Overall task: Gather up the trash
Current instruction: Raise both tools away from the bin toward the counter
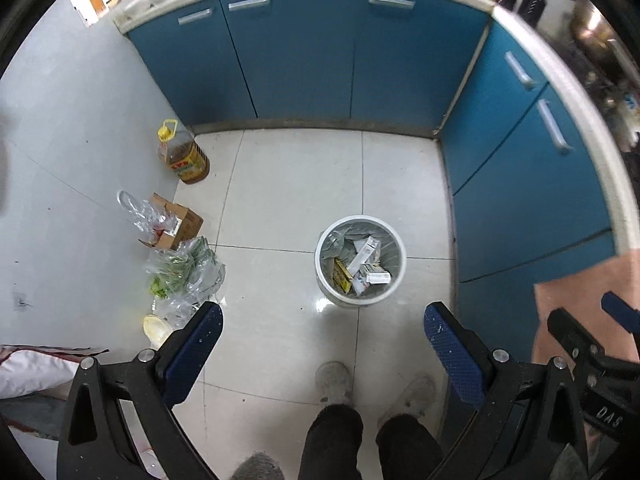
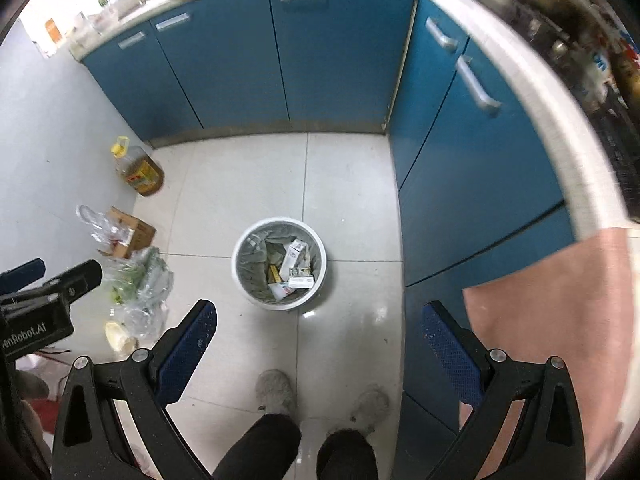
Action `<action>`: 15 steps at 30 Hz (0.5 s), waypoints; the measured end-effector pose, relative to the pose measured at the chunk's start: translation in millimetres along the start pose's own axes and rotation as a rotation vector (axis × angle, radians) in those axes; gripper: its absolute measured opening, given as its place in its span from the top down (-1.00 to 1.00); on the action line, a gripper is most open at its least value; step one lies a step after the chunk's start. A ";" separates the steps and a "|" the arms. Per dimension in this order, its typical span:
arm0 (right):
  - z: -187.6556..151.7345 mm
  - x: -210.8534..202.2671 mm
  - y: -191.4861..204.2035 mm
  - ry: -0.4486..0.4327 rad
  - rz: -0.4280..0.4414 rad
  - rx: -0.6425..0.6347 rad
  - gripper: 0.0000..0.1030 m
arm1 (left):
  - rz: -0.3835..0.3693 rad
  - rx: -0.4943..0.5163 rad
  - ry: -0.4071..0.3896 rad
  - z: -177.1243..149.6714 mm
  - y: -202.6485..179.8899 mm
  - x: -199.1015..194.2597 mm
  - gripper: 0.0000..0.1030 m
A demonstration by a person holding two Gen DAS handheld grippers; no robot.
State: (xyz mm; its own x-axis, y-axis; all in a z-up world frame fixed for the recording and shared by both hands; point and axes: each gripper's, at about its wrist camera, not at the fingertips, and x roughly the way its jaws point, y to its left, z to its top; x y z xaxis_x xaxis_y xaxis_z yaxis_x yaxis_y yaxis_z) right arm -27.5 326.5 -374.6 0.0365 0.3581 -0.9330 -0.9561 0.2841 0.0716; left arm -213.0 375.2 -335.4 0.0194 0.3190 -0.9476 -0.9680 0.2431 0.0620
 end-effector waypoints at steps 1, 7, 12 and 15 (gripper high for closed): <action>-0.3 -17.1 -1.0 -0.007 0.003 0.002 -1.00 | -0.007 -0.001 -0.002 -1.7 0.2 -9.1 -0.99; -4.3 -98.5 0.0 -0.047 0.031 -0.002 -1.00 | -0.048 -0.004 -0.031 -8.6 0.2 -75.2 -0.99; -9.9 -142.1 -0.8 -0.080 0.047 0.012 -1.00 | -0.055 0.002 -0.073 -10.0 -1.0 -114.8 -0.99; -13.6 -164.7 -6.7 -0.108 0.125 0.059 -1.00 | -0.006 0.021 -0.121 -6.6 -7.5 -134.8 -0.99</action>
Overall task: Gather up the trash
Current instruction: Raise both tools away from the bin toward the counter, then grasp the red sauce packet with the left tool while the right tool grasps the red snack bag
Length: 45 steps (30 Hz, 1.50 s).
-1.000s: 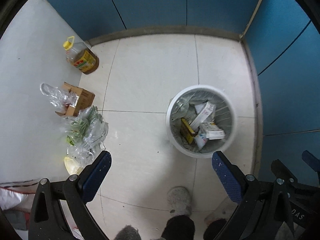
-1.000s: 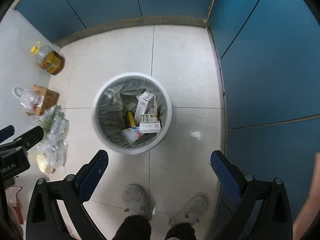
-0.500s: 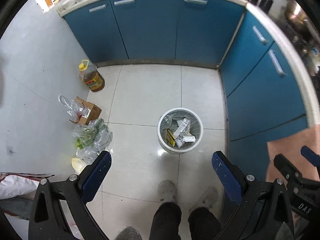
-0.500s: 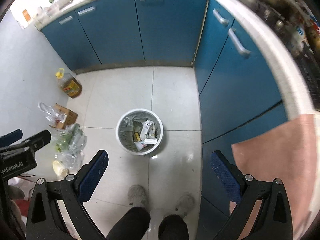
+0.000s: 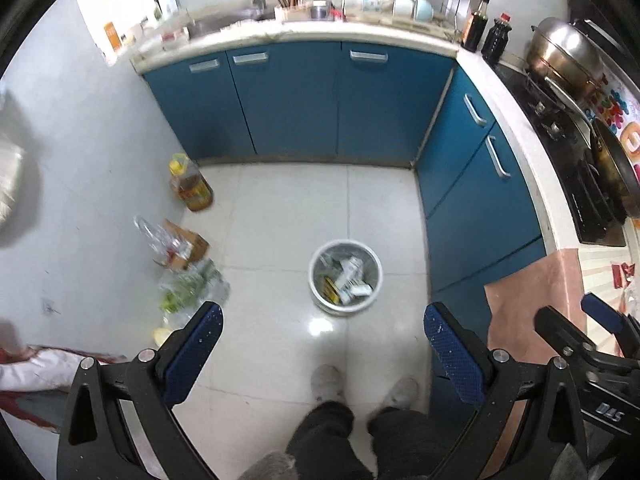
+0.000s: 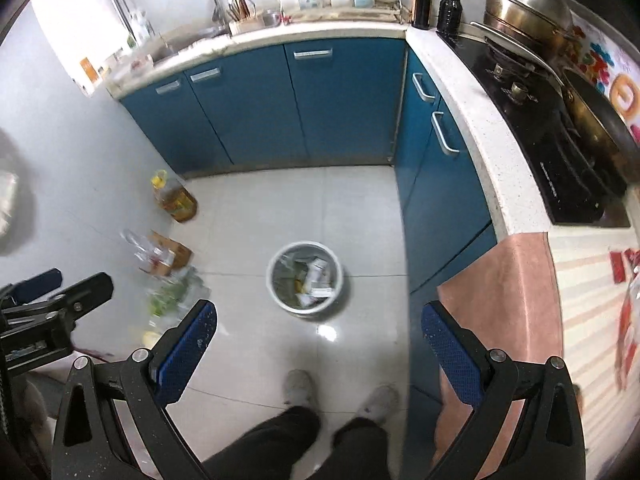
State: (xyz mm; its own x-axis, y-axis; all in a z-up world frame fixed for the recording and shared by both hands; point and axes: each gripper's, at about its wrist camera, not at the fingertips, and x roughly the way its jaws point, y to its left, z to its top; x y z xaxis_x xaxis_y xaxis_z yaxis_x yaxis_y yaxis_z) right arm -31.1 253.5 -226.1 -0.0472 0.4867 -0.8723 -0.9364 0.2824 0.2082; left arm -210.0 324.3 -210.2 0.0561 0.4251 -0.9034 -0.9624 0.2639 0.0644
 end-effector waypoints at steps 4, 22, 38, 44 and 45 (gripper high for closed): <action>-0.6 -22.1 -31.5 -0.032 0.096 0.147 -1.00 | 0.035 0.057 -0.085 15.7 -28.1 -21.5 -0.99; -203.5 -118.8 -518.2 -0.151 -0.243 1.271 -0.99 | -0.089 0.595 -0.060 10.1 -443.5 1.9 -0.99; -272.6 -51.7 -594.0 -0.337 -0.031 1.652 0.97 | -0.004 0.852 0.003 -28.4 -570.3 63.8 -0.99; -346.1 -111.4 -563.1 -0.263 -0.254 1.629 0.97 | -0.073 0.968 0.033 -35.6 -618.4 83.3 -0.99; -359.3 -114.0 -556.7 -0.247 -0.257 1.648 0.97 | -0.092 0.990 0.050 -37.2 -628.6 87.5 -0.99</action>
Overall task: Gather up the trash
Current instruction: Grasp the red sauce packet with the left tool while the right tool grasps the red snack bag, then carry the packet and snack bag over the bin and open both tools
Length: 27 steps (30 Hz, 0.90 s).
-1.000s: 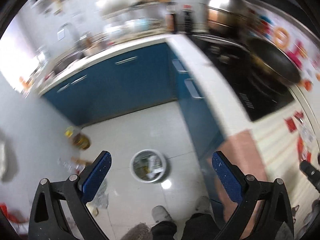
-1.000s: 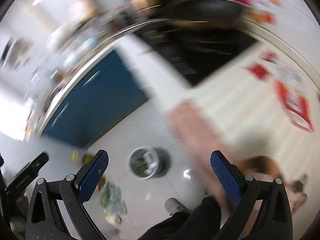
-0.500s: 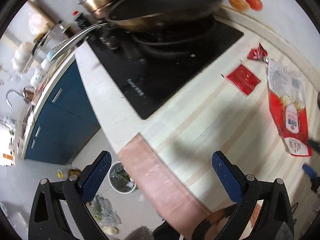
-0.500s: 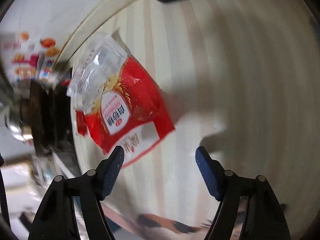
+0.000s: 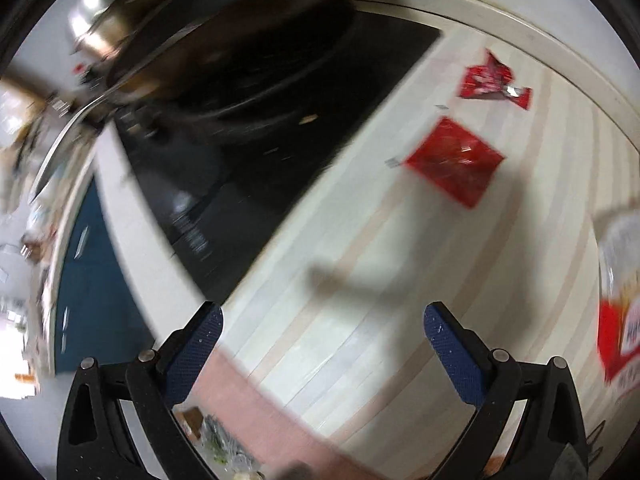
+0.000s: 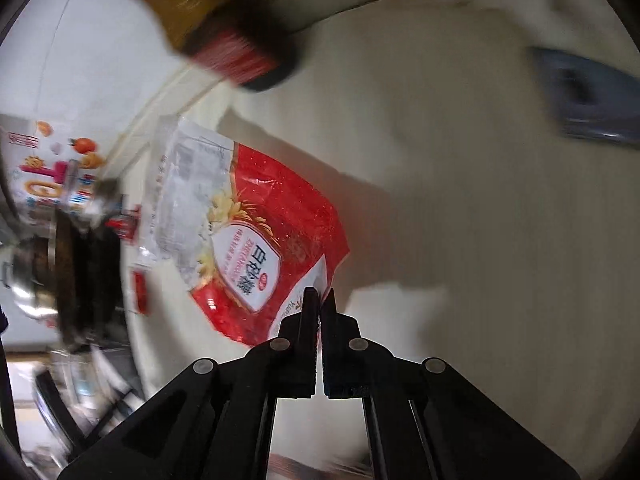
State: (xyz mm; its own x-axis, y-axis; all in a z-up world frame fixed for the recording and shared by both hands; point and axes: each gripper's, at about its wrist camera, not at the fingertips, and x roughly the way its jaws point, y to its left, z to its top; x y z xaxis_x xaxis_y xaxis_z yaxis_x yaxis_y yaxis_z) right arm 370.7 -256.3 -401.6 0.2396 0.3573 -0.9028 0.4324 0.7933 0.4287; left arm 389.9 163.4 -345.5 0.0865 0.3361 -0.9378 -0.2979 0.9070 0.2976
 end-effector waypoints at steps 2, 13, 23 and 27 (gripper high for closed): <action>-3.7 -1.6 -16.2 0.008 -0.017 0.025 0.97 | -0.067 0.020 0.028 16.4 -10.5 9.6 -0.99; -9.2 12.4 -7.3 -0.073 -0.026 0.018 0.97 | -0.279 -0.239 0.161 88.0 -29.4 48.8 -0.19; -11.0 -4.2 4.1 -0.081 -0.005 -0.063 0.97 | -0.213 -0.171 -0.003 83.5 -31.5 -8.3 0.96; -9.2 -22.5 24.5 -0.094 0.026 -0.145 0.98 | -0.171 -0.168 -0.081 59.7 -7.9 -41.7 0.97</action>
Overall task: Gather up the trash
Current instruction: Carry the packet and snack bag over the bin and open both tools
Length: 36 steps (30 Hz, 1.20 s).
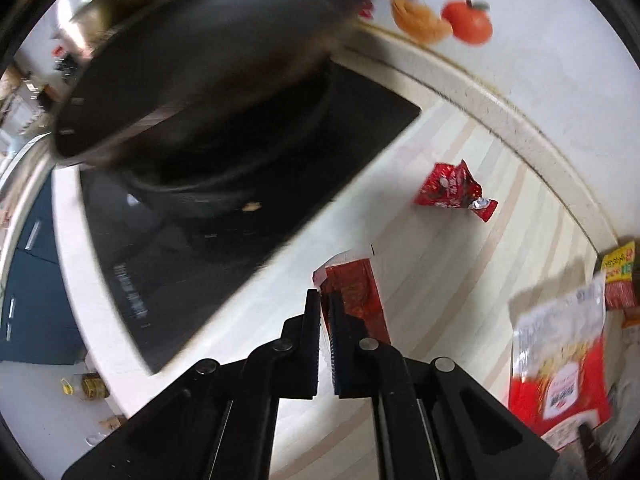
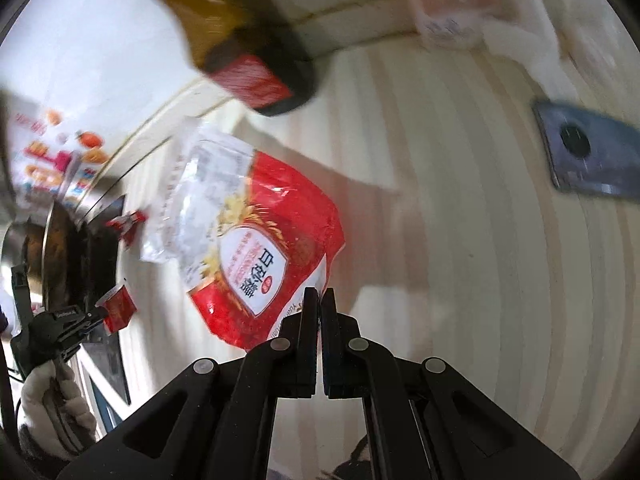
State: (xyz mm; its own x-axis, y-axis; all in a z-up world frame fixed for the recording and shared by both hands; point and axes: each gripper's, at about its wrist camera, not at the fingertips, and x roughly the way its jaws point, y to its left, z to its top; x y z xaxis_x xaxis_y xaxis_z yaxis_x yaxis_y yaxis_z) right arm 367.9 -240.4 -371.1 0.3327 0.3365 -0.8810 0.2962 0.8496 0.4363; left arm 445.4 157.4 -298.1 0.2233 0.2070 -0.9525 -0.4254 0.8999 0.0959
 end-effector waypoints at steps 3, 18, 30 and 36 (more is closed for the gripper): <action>1.8 -19.5 20.0 -0.002 0.044 -0.057 0.98 | 0.013 -0.002 -0.037 -14.8 21.7 -26.3 0.97; -80.7 -139.1 180.2 -0.057 0.266 -0.438 0.99 | 0.051 -0.256 -0.131 -136.3 204.6 -115.4 0.97; -289.7 -107.7 310.4 0.215 0.367 -0.752 0.99 | 0.182 -0.579 -0.061 -294.7 399.0 -125.9 0.97; -404.3 -18.3 349.0 0.389 0.275 -0.883 0.99 | 0.230 -0.731 0.039 -372.2 480.9 -76.6 0.97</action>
State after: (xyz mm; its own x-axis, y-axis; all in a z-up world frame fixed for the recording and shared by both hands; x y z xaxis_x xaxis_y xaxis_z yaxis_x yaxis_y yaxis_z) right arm 103.2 214.1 -276.7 -0.0728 0.5415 -0.8376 -0.5702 0.6665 0.4804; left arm -102.7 431.5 -286.5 0.0336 0.3328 -0.9424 -0.9321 0.3506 0.0906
